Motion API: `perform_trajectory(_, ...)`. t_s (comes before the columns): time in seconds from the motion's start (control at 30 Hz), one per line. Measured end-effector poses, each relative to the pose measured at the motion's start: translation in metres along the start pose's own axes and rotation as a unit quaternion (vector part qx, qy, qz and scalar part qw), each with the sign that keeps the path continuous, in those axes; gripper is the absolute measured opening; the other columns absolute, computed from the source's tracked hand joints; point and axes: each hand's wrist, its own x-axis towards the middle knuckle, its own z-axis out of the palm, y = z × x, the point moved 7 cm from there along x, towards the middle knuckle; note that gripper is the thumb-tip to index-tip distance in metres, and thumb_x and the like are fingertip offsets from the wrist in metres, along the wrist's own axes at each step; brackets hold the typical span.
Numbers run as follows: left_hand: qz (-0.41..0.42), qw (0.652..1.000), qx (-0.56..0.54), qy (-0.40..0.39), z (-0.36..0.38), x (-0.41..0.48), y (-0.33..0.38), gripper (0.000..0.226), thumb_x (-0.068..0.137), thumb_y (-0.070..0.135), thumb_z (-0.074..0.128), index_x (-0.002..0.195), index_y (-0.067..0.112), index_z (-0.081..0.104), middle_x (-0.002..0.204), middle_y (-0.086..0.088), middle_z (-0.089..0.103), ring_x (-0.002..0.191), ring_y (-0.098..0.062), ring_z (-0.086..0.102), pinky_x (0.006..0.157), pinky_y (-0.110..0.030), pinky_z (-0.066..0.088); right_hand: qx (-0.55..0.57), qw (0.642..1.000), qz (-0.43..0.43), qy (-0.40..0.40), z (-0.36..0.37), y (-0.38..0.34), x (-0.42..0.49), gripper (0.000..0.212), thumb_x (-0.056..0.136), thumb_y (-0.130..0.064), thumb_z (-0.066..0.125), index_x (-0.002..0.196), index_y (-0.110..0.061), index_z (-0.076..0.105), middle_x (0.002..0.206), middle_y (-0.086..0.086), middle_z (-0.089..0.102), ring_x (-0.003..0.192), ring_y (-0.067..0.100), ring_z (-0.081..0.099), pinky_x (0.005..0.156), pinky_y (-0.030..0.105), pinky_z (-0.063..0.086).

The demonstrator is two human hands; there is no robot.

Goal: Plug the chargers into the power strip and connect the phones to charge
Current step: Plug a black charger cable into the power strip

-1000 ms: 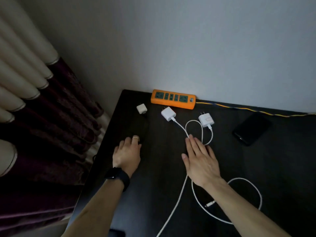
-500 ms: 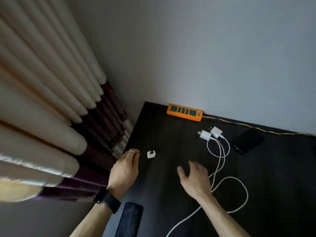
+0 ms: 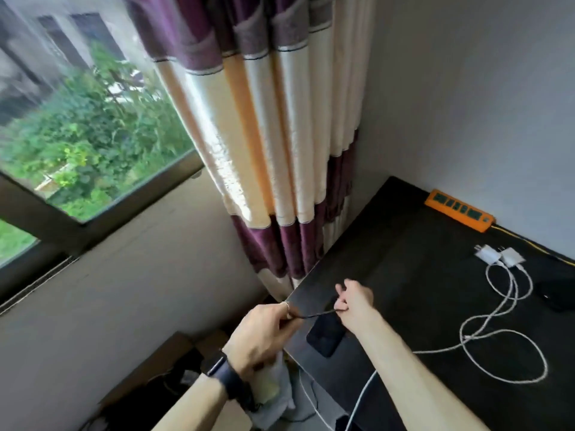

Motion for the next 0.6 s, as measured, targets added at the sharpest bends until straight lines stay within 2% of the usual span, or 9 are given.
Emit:
perform_trajectory(0.07,-0.014,1.000,0.008,-0.003,-0.014,-0.027,-0.031,0.026,0.088,0.052,0.060,0.089,0.027,0.067,0.079,0.010,0.071,0.075,-0.007,0.064,0.065,-0.020,0.044,-0.036,0.998,-0.051,0.011,0.000,-0.004,-0.014,0.021,0.099,-0.018,0.056,0.114,-0.007,0.046,0.089,0.013,0.064,0.033,0.008,0.037,0.029,0.014,0.022)
perform_trajectory(0.13,-0.059,0.998,-0.004,0.000,-0.031,-0.055,-0.065,0.036,0.085,0.064,0.059,0.079,0.029,0.066,0.069,0.014,0.068,0.068,-0.001,0.062,0.060,-0.017,0.043,-0.108,0.982,-0.152,0.021,-0.002,-0.017,-0.033,0.032,0.097,-0.034,0.057,0.111,-0.016,0.034,0.084,0.007,0.063,0.047,0.013,0.042,0.033,0.018,0.027)
perform_trajectory(0.2,-0.104,0.994,0.014,-0.023,-0.041,-0.080,-0.097,0.041,0.082,0.069,0.059,0.067,0.032,0.060,0.058,0.012,0.061,0.059,-0.001,0.057,0.056,-0.019,0.041,-0.214,0.942,-0.257,0.040,-0.010,-0.035,-0.057,0.039,0.095,-0.046,0.054,0.110,-0.022,0.027,0.081,0.001,0.063,0.065,0.018,0.057,0.047,0.026,0.037)
perform_trajectory(0.3,-0.184,0.980,0.009,-0.069,-0.056,-0.112,-0.134,0.046,0.083,0.061,0.067,0.055,0.027,0.053,0.051,0.006,0.053,0.053,-0.008,0.049,0.054,-0.026,0.036,-0.327,0.878,-0.332,0.108,-0.043,-0.068,-0.081,0.048,0.092,-0.055,0.052,0.113,-0.022,0.026,0.090,0.004,0.070,0.094,0.029,0.067,0.076,0.044,0.053)
perform_trajectory(0.37,-0.233,0.950,-0.190,-0.082,-0.070,-0.122,-0.132,0.039,0.081,0.046,0.077,0.059,0.020,0.059,0.050,0.008,0.055,0.049,-0.008,0.049,0.048,-0.022,0.037,-0.369,0.845,-0.366,0.129,-0.064,-0.087,-0.098,0.044,0.094,-0.053,0.050,0.115,-0.021,0.028,0.094,0.005,0.074,0.097,0.030,0.068,0.077,0.037,0.052)
perform_trajectory(0.43,-0.231,0.868,-0.434,-0.067,-0.085,-0.105,-0.105,0.020,0.080,0.030,0.075,0.074,0.017,0.061,0.049,0.009,0.051,0.041,-0.005,0.042,0.039,-0.016,0.032,-0.422,0.807,-0.401,0.100,-0.072,-0.094,-0.119,0.023,0.100,-0.044,0.042,0.110,-0.025,0.033,0.071,-0.008,0.075,0.086,0.015,0.067,0.061,0.025,0.042)
perform_trajectory(0.5,-0.190,0.818,-0.542,-0.032,-0.110,-0.071,-0.063,0.014,0.088,0.021,0.068,0.095,0.017,0.057,0.056,0.010,0.044,0.039,-0.002,0.029,0.038,-0.015,0.017,-0.464,0.767,-0.439,0.063,-0.071,-0.089,-0.145,0.008,0.105,-0.036,0.034,0.105,-0.028,0.032,0.066,-0.013,0.073,0.073,-0.001,0.060,0.059,0.019,0.036)
perform_trajectory(0.53,-0.158,0.803,-0.574,-0.020,-0.121,-0.053,-0.037,0.014,0.090,0.018,0.066,0.100,0.019,0.055,0.060,0.008,0.041,0.041,-0.003,0.023,0.041,-0.018,0.011,-0.465,0.758,-0.455,0.044,-0.069,-0.085,-0.160,0.006,0.106,-0.035,0.032,0.104,-0.029,0.031,0.068,-0.012,0.074,0.069,-0.003,0.059,0.059,0.016,0.035)
perform_trajectory(0.6,-0.106,0.795,-0.597,-0.026,-0.135,-0.025,0.015,0.014,0.090,0.018,0.064,0.102,0.020,0.057,0.068,0.004,0.043,0.045,-0.005,0.016,0.043,-0.021,0.007,-0.433,0.769,-0.470,-0.021,-0.065,-0.075,-0.190,0.008,0.106,-0.035,0.032,0.102,-0.028,0.032,0.074,-0.006,0.076,0.056,-0.001,0.057,0.053,0.013,0.037)
